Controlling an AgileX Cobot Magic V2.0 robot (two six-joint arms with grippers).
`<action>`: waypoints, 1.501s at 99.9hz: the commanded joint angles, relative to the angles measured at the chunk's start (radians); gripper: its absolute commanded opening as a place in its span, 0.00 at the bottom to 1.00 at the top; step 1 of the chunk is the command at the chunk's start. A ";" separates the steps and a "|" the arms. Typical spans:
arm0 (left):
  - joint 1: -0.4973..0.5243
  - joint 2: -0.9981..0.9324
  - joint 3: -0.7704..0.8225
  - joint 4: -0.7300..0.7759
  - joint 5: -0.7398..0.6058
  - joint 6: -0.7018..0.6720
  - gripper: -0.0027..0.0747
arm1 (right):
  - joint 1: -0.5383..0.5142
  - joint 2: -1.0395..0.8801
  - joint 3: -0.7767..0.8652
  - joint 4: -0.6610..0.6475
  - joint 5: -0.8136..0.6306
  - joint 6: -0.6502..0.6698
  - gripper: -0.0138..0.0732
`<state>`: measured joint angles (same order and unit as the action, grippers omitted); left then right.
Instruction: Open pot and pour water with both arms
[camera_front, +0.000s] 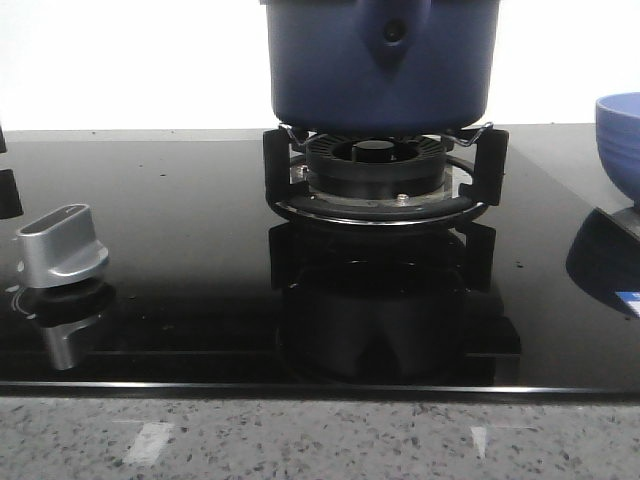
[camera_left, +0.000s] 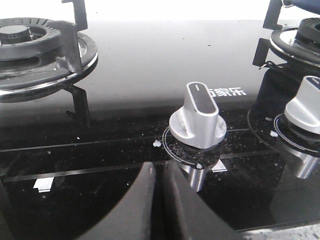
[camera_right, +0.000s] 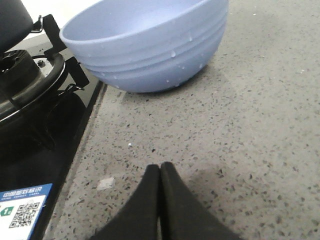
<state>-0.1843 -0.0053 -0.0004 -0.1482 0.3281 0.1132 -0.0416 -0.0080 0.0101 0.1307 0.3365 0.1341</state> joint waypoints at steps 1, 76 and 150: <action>0.006 -0.027 0.033 -0.015 -0.052 -0.010 0.01 | -0.005 -0.021 0.027 -0.013 -0.023 -0.005 0.08; 0.006 -0.027 0.033 -0.015 -0.052 -0.010 0.01 | -0.005 -0.021 0.027 -0.013 -0.023 -0.005 0.08; 0.006 -0.027 0.033 -0.207 -0.346 -0.013 0.01 | -0.005 -0.021 0.027 0.232 -0.459 -0.005 0.08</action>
<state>-0.1843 -0.0053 -0.0004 -0.2303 0.1279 0.1114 -0.0416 -0.0080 0.0101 0.3371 -0.0166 0.1341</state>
